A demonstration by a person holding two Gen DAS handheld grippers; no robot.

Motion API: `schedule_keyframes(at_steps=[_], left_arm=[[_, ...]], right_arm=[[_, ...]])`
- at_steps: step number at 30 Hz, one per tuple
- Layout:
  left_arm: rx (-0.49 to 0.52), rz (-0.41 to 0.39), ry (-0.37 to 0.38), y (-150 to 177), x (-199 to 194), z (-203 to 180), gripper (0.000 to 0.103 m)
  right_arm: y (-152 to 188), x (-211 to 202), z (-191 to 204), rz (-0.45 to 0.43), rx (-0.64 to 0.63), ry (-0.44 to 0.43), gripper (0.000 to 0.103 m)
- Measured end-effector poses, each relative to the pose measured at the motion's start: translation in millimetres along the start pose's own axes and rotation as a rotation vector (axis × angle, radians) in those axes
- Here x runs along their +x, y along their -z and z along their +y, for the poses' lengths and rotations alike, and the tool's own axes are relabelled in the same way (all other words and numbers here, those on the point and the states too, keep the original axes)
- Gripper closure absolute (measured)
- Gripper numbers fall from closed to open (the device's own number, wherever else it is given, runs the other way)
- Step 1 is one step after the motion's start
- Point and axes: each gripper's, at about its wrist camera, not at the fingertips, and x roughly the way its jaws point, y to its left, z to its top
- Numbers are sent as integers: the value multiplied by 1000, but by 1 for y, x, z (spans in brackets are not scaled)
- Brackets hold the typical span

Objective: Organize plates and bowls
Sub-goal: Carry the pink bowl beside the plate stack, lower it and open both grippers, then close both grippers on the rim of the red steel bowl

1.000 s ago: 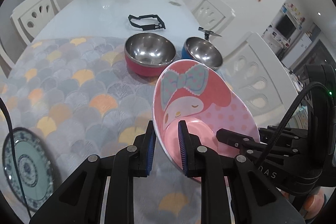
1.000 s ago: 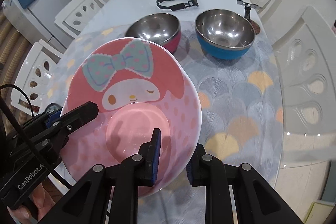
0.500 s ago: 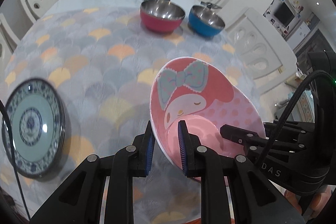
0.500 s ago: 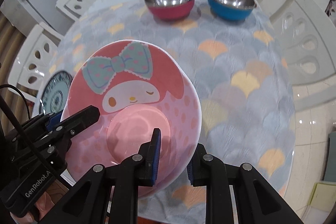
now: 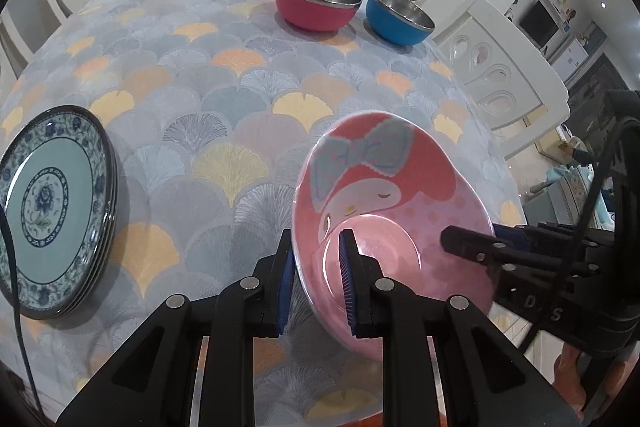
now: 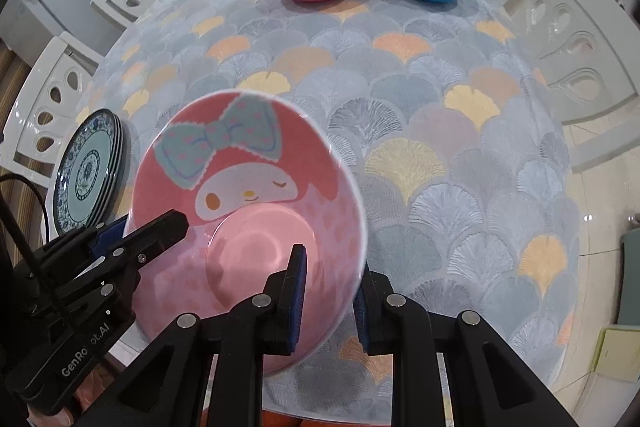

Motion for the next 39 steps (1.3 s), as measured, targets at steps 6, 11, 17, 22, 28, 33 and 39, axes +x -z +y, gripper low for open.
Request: schedule_keyframes(at_steps=[6, 11, 17, 22, 28, 33, 39], left_arm=[[-20, -21, 2, 0, -15, 9, 84], [-32, -49, 1, 0, -34, 14, 84], [-19, -103, 10, -5, -65, 15, 83], [26, -181, 6, -24, -94, 5, 72], [60, -269, 6, -65, -117, -4, 45], [71, -321, -4, -103, -117, -3, 40], [63, -273, -34, -168, -73, 6, 40]], right_arm=[[6, -14, -3, -10, 21, -16, 82], [11, -27, -1, -21, 21, -12, 82], [15, -53, -5, -34, 59, -44, 82], [3, -86, -9, -108, 96, -73, 58], [-31, -119, -9, -206, 94, -87, 49], [-72, -116, -14, -217, 112, -106, 49], [-127, -84, -22, -190, 161, -143, 49]])
